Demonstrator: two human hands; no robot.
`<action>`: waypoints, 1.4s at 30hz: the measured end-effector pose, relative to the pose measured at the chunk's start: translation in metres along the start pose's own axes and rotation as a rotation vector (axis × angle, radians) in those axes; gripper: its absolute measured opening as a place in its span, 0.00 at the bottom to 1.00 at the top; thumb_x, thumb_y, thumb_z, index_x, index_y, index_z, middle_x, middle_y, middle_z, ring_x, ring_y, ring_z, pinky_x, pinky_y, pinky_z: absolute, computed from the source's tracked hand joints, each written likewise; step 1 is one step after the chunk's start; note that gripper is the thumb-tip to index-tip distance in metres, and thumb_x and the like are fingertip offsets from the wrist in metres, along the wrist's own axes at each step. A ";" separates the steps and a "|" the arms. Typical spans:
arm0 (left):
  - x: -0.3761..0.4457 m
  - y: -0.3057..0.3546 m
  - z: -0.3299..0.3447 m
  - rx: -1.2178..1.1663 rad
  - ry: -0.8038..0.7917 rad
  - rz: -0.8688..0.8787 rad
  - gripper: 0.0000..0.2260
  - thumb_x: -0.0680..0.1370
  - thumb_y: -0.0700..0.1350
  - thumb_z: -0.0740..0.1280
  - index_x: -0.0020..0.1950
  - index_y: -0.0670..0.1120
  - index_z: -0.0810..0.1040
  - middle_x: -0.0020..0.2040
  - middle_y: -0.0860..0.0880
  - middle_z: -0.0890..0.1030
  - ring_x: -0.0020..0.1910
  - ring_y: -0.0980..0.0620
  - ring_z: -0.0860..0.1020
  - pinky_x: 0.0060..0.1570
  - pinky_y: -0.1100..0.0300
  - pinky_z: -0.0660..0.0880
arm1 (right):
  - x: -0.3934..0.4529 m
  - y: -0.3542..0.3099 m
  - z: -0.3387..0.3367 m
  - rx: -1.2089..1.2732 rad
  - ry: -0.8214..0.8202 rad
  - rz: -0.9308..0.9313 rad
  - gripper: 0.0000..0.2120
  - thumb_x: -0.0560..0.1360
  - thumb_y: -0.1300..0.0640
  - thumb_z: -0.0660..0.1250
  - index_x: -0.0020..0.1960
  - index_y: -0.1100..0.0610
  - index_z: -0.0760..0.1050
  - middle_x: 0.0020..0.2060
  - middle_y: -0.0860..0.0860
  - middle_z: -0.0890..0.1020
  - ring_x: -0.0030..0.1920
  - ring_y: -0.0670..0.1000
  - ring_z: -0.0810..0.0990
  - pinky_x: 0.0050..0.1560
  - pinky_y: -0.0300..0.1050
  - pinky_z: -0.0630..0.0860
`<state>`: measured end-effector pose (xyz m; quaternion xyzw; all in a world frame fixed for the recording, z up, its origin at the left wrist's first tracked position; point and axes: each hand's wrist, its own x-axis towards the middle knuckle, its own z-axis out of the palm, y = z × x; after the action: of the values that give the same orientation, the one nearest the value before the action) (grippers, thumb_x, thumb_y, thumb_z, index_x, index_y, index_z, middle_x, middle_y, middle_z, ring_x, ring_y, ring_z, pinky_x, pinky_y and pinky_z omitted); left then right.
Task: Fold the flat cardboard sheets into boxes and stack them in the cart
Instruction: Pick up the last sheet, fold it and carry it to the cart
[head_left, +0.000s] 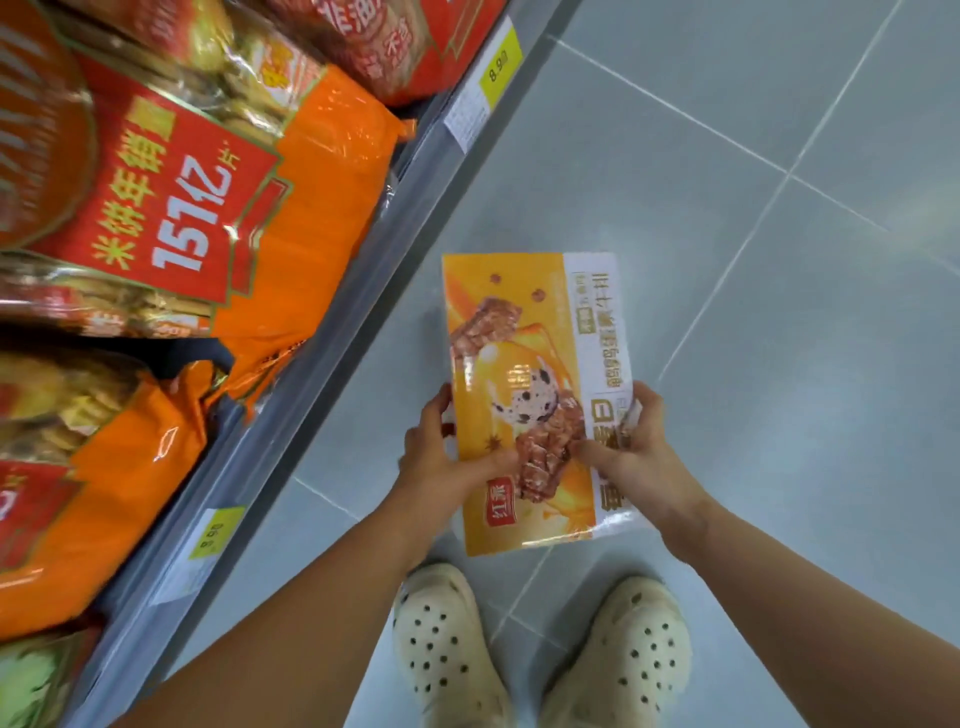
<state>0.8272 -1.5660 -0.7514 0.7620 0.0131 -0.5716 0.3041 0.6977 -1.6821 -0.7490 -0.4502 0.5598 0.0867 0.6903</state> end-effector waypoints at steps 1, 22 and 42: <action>-0.013 0.008 0.000 0.047 0.004 0.027 0.42 0.63 0.52 0.76 0.70 0.60 0.55 0.67 0.49 0.62 0.67 0.48 0.63 0.64 0.52 0.66 | -0.017 -0.004 -0.004 0.052 0.022 0.018 0.26 0.73 0.70 0.63 0.58 0.50 0.54 0.54 0.54 0.75 0.44 0.47 0.77 0.31 0.29 0.76; -0.420 0.304 -0.058 0.769 0.244 0.987 0.44 0.52 0.64 0.60 0.68 0.57 0.56 0.64 0.46 0.64 0.64 0.49 0.62 0.64 0.51 0.63 | -0.414 -0.274 -0.059 -0.003 0.202 -0.524 0.42 0.70 0.62 0.70 0.72 0.45 0.48 0.61 0.44 0.66 0.59 0.45 0.71 0.54 0.35 0.72; -0.646 0.301 -0.172 1.159 0.277 1.193 0.39 0.56 0.68 0.56 0.64 0.68 0.42 0.63 0.58 0.53 0.68 0.54 0.56 0.63 0.62 0.53 | -0.601 -0.399 -0.021 -1.674 0.118 -0.911 0.54 0.62 0.40 0.72 0.74 0.47 0.38 0.69 0.50 0.57 0.70 0.55 0.56 0.69 0.50 0.62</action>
<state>0.8631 -1.5172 -0.0207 0.7399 -0.6499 -0.1329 0.1117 0.7162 -1.6977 -0.0275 -0.9764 0.1209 0.1592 0.0824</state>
